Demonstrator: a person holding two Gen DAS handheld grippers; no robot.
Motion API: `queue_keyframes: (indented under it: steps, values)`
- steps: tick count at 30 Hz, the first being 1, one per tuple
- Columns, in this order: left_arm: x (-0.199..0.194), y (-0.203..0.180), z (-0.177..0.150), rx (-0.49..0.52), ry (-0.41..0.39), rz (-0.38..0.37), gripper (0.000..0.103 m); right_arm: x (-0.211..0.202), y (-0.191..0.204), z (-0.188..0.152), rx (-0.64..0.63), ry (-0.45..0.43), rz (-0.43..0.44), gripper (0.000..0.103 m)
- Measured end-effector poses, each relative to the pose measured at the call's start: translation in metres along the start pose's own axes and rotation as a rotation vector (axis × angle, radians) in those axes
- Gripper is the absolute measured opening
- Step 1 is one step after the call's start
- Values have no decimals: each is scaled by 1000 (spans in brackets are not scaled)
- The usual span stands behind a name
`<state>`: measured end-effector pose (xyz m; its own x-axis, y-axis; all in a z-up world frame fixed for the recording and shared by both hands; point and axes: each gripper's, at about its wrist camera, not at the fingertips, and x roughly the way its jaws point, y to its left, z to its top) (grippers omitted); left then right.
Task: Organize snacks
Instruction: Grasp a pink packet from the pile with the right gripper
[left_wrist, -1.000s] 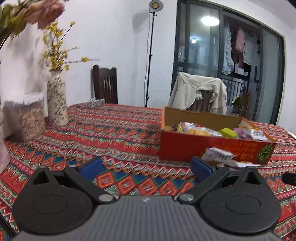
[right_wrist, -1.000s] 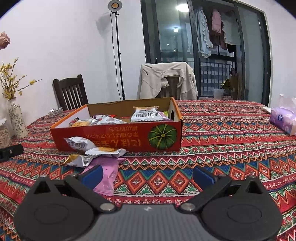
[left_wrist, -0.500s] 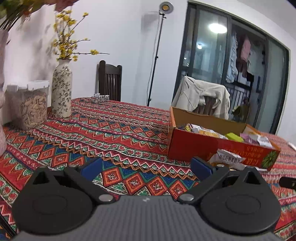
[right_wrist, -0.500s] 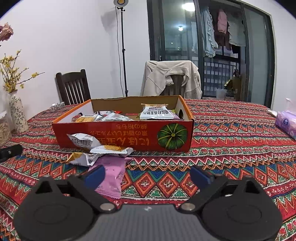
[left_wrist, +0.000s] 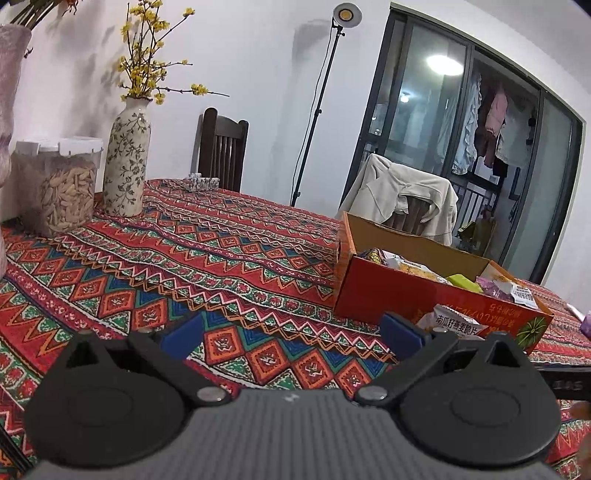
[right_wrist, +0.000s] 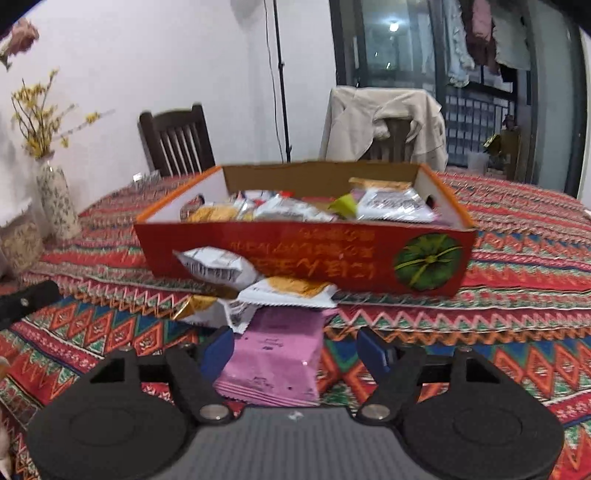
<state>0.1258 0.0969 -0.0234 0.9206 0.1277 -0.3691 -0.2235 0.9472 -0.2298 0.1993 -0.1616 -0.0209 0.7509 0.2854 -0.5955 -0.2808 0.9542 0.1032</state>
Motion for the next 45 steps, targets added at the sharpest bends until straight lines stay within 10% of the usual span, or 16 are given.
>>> queue_keyframes:
  steps: [21, 45]
  values:
    - [-1, 4, 0, -32, -2, -25, 103, 27, 16, 0, -77, 68, -13, 59]
    - [-2, -6, 1, 14, 3, 84, 103, -69, -83, -14, 65, -154, -135, 58]
